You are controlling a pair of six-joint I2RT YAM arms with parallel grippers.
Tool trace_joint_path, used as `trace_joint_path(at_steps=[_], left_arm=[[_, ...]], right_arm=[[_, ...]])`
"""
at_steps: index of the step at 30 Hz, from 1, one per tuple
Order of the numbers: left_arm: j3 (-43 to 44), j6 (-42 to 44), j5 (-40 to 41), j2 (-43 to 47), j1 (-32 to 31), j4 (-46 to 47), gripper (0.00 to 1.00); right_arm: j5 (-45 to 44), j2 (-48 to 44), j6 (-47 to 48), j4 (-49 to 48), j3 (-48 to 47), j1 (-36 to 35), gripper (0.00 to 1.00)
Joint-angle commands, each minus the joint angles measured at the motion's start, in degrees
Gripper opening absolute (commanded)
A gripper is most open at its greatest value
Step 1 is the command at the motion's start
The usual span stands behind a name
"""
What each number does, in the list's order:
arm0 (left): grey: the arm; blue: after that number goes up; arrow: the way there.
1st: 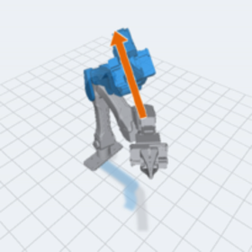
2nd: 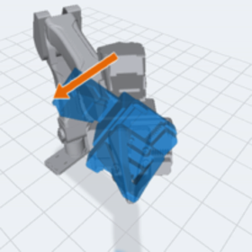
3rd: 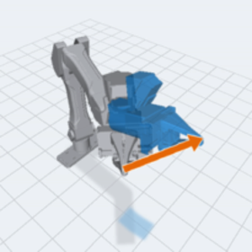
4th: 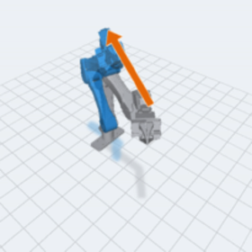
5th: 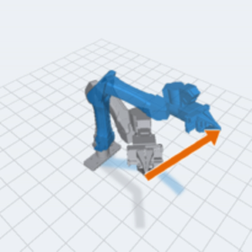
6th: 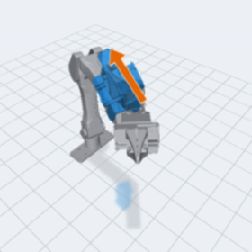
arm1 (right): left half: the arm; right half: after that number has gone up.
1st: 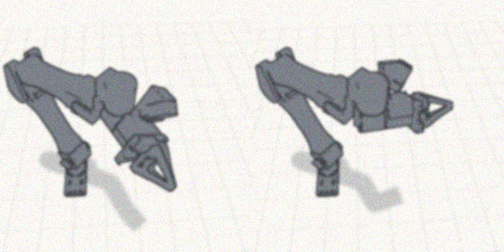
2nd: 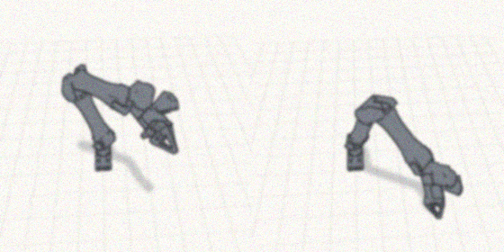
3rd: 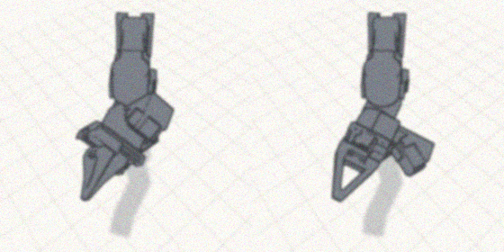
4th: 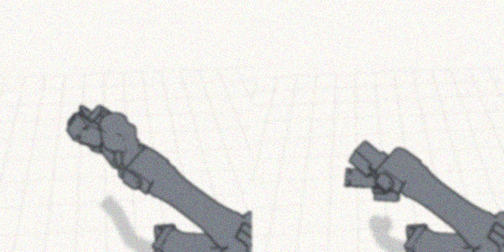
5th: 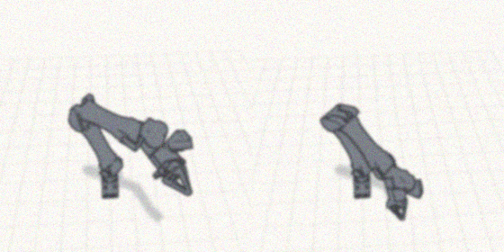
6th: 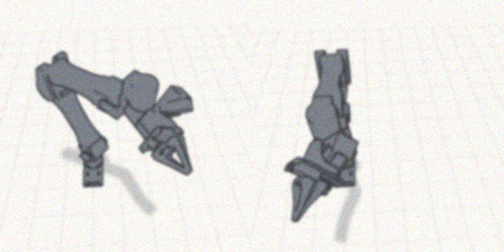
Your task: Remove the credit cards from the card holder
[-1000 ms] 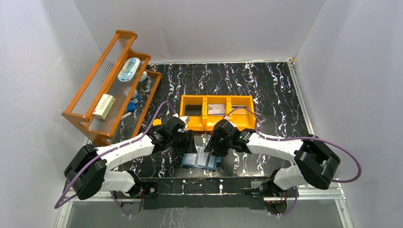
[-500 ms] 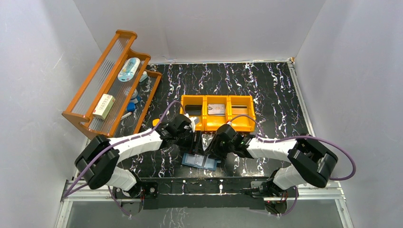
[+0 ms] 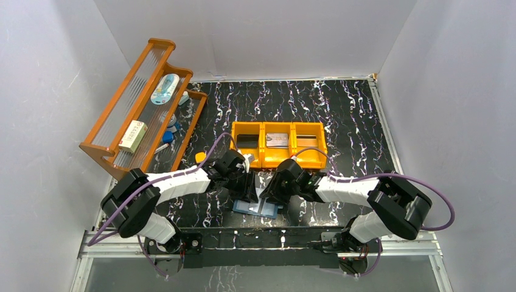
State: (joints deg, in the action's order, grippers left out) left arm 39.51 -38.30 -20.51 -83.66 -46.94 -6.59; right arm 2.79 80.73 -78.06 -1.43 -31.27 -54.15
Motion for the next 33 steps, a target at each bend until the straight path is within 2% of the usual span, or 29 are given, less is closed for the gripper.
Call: trace_joint_path(at_steps=[1,9,16,27,33], left_arm=[[-1.83,-0.14,-3.67,-0.68,0.14,0.71,0.34],[-1.42,-0.97,-2.97,-0.21,0.17,0.50,0.21],[-1.39,-1.13,-3.03,0.56,0.16,0.65,0.00],[-0.15,1.65,3.38,3.62,0.25,-5.68,0.00],[-0.77,1.36,4.45,5.00,0.18,-6.16,0.00]], right_arm=[[-2.48,3.09,0.80,5.58,2.26,-0.24,0.46],[-2.77,3.46,0.72,5.94,2.04,-0.20,0.46],[-3.17,3.63,0.76,7.15,1.36,-0.20,0.46],[-6.98,1.03,1.56,12.15,-0.12,-0.23,0.46],[-7.10,0.84,1.84,12.59,-0.46,-0.24,0.46]])
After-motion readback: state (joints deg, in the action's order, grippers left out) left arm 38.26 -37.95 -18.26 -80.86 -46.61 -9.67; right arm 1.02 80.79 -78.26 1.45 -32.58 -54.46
